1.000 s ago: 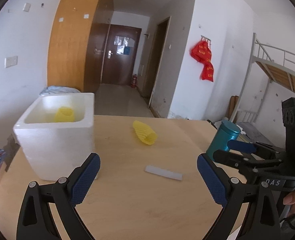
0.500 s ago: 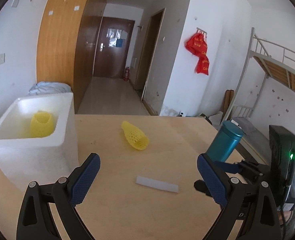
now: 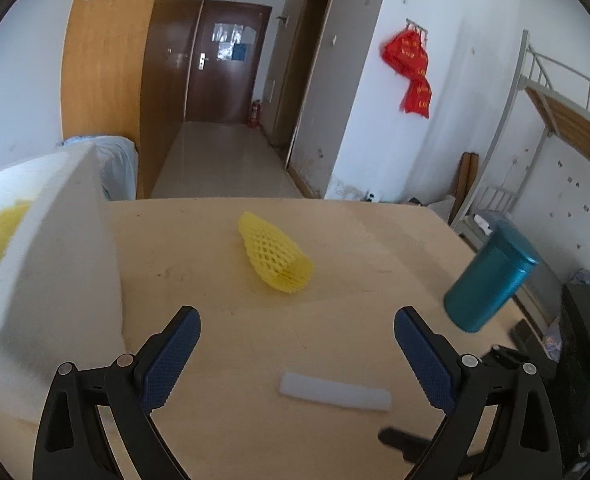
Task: Organize soft objects
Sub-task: 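Grasp the other yellow net sleeve with left tool while right tool reaches white strip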
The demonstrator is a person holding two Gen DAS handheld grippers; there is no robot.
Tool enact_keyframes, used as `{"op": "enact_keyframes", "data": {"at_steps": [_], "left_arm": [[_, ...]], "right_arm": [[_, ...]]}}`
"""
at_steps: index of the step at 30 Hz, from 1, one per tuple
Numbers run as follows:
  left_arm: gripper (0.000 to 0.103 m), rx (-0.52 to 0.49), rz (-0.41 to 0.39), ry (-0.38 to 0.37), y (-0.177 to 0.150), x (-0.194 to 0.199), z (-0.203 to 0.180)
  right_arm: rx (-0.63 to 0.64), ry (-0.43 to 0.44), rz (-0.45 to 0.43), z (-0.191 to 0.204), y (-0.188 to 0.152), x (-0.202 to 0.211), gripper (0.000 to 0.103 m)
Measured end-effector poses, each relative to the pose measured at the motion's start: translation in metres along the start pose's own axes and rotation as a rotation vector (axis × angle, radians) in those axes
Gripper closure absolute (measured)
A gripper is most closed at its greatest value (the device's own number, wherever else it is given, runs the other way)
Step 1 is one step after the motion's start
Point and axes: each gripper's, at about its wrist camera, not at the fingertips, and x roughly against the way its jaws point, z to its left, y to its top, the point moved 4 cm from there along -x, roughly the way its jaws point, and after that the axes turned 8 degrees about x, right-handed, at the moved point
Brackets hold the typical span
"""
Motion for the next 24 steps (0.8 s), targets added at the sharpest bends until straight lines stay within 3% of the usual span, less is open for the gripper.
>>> {"op": "enact_keyframes", "data": {"at_steps": [6,11,17,24], "left_arm": [[0.005,0.014,0.064,-0.013,0.008,-0.039,0.008],[0.006,0.026,0.081,0.017,0.021,-0.063,0.008],[0.006,0.052,0.13,0.076,0.034,-0.097,0.011],[0.008,0.042,0.189,0.07,0.043,-0.128,0.008]], "right_arm": [[0.017,0.031,0.025,-0.001,-0.004,-0.01,0.027],[0.009,0.084,0.053,-0.003,-0.008,-0.019,0.027],[0.005,0.069,0.066,-0.005,-0.011,-0.022,0.027],[0.027,0.052,0.08,-0.003,-0.013,-0.022,0.027]]}}
